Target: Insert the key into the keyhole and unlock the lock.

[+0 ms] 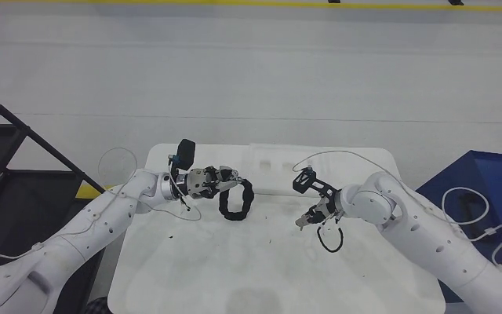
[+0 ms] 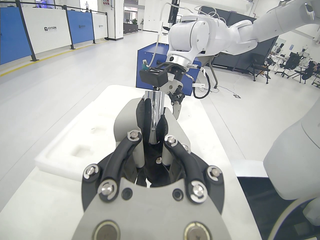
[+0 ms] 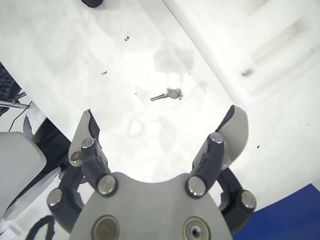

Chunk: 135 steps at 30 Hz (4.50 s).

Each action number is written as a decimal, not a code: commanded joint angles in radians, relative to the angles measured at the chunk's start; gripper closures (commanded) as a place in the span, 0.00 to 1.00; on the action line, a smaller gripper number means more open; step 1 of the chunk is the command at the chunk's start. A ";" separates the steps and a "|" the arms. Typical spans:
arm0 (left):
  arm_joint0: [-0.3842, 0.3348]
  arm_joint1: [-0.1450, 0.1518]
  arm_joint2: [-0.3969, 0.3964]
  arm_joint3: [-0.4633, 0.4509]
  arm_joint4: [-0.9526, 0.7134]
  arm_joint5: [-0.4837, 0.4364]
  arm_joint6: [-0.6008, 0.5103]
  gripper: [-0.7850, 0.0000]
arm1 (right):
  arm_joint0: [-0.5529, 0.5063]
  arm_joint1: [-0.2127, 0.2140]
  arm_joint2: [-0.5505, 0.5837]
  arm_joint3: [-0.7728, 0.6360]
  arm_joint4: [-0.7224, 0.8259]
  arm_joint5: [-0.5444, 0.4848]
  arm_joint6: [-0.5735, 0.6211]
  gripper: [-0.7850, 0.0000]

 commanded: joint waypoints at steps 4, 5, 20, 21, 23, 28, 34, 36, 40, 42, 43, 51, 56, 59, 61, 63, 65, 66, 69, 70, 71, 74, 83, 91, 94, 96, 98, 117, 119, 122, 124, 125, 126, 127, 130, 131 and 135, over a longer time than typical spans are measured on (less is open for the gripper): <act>0.000 0.000 0.000 0.000 0.000 0.000 0.000 1.00 | 0.000 0.000 0.000 0.000 0.000 0.000 0.000 0.00; 0.000 0.000 0.000 0.000 0.000 0.000 0.000 1.00 | 0.000 0.000 0.000 0.000 0.000 0.000 0.000 0.00; 0.000 0.000 0.000 0.000 0.000 0.000 0.000 1.00 | -0.035 -0.022 -0.021 0.198 0.048 -0.255 -0.131 0.00; 0.000 0.000 0.000 0.000 0.000 0.000 0.000 1.00 | -0.034 -0.026 -0.024 0.214 0.044 -0.268 -0.147 0.00; 0.000 0.000 0.000 0.000 0.000 0.000 0.000 1.00 | -0.030 -0.033 -0.031 0.243 0.019 -0.284 -0.180 0.00; 0.000 0.000 0.000 0.000 0.000 0.000 0.000 1.00 | -0.031 -0.050 -0.050 0.286 -0.047 -0.263 -0.239 0.25; 0.000 0.000 0.000 0.000 0.000 0.000 0.000 1.00 | -0.020 -0.069 -0.075 0.302 -0.112 -0.279 -0.254 0.56; 0.000 0.000 0.000 0.000 0.000 0.000 0.000 1.00 | -0.017 -0.076 -0.082 0.318 -0.122 -0.276 -0.255 0.60; 0.000 0.000 0.000 0.000 0.000 0.000 0.000 1.00 | -0.012 -0.088 -0.088 0.343 -0.149 -0.263 -0.274 0.65; 0.000 0.000 0.000 0.000 0.000 0.000 0.000 1.00 | -0.013 -0.093 -0.090 0.352 -0.159 -0.259 -0.283 0.71; 0.000 0.000 0.000 0.000 0.000 0.000 0.000 1.00 | -0.012 -0.095 -0.091 0.356 -0.164 -0.258 -0.286 0.73; 0.000 0.000 0.000 0.000 0.000 0.000 0.000 1.00 | -0.010 -0.114 -0.097 0.385 -0.193 -0.256 -0.306 0.89; 0.000 0.000 0.000 0.000 0.000 0.000 0.000 1.00 | -0.006 -0.126 -0.100 0.407 -0.212 -0.253 -0.318 1.00; 0.000 0.000 0.000 0.000 0.000 0.000 0.000 1.00 | -0.005 -0.132 -0.101 0.418 -0.225 -0.246 -0.323 1.00; 0.000 0.000 0.000 0.000 0.000 0.000 0.000 1.00 | -0.005 -0.136 -0.100 0.422 -0.230 -0.245 -0.324 1.00; 0.000 0.000 0.000 0.000 0.000 0.000 0.000 1.00 | -0.004 -0.139 -0.097 0.417 -0.230 -0.249 -0.328 1.00; 0.000 0.000 0.000 0.000 0.000 0.000 0.000 1.00 | -0.002 -0.140 -0.092 0.405 -0.235 -0.251 -0.324 1.00; 0.000 0.000 0.000 0.000 0.000 0.000 0.000 1.00 | -0.001 -0.140 -0.088 0.394 -0.238 -0.252 -0.319 1.00; 0.000 0.000 0.000 0.000 0.000 0.000 0.000 1.00 | 0.003 -0.137 -0.072 0.357 -0.245 -0.250 -0.296 1.00; 0.000 0.000 0.000 0.000 0.000 0.000 0.000 1.00 | 0.004 -0.135 -0.065 0.340 -0.247 -0.251 -0.285 1.00; 0.000 0.000 0.000 0.000 0.000 0.000 0.000 1.00 | 0.005 -0.133 -0.058 0.325 -0.247 -0.250 -0.274 1.00; 0.000 0.000 0.000 0.000 0.000 0.000 0.000 1.00 | 0.007 -0.126 -0.035 0.281 -0.243 -0.253 -0.239 1.00; 0.000 0.000 0.000 0.000 0.000 0.000 0.000 1.00 | 0.036 -0.113 0.034 0.270 -0.244 -0.271 -0.186 1.00; 0.000 0.000 0.000 0.000 0.000 0.000 0.000 1.00 | 0.083 -0.110 0.085 0.339 -0.259 -0.296 -0.187 1.00; 0.000 0.000 0.000 0.000 0.000 0.000 0.000 1.00 | 0.098 -0.110 0.098 0.369 -0.254 -0.310 -0.189 1.00; 0.000 0.000 0.000 0.000 0.000 0.000 0.000 1.00 | 0.107 -0.112 0.103 0.393 -0.253 -0.322 -0.201 1.00; 0.000 0.000 0.000 0.000 0.000 0.000 0.000 1.00 | 0.114 -0.115 0.105 0.413 -0.252 -0.333 -0.215 1.00; 0.000 0.000 0.000 0.000 0.000 0.000 0.000 1.00 | 0.166 -0.171 0.049 0.577 -0.249 -0.387 -0.311 1.00; 0.000 0.000 0.000 0.000 0.000 0.000 0.000 1.00 | 0.171 -0.176 0.045 0.583 -0.250 -0.387 -0.315 1.00; 0.000 0.000 0.000 0.000 0.000 0.000 0.000 1.00 | 0.176 -0.183 0.041 0.594 -0.249 -0.391 -0.317 1.00; 0.000 0.000 0.000 0.000 0.000 0.000 0.000 1.00 | 0.178 -0.186 0.039 0.599 -0.248 -0.391 -0.317 1.00; 0.000 0.000 0.000 0.000 0.000 0.000 0.000 1.00 | 0.178 -0.188 0.038 0.601 -0.246 -0.392 -0.318 1.00; 0.000 0.000 0.000 0.000 0.000 0.000 0.000 1.00 | 0.178 -0.189 0.038 0.601 -0.246 -0.392 -0.318 1.00; 0.000 0.000 0.000 0.000 0.000 0.000 0.000 1.00 | 0.177 -0.190 0.039 0.601 -0.246 -0.391 -0.317 1.00; 0.000 0.000 0.000 0.000 0.000 0.000 0.000 1.00 | 0.173 -0.191 0.042 0.594 -0.250 -0.387 -0.317 1.00; 0.000 0.000 0.000 0.000 0.000 0.000 0.000 1.00 | 0.171 -0.191 0.044 0.592 -0.251 -0.385 -0.316 1.00; 0.000 0.000 0.000 0.000 0.000 0.000 0.000 1.00 | 0.160 -0.186 0.058 0.571 -0.253 -0.378 -0.311 1.00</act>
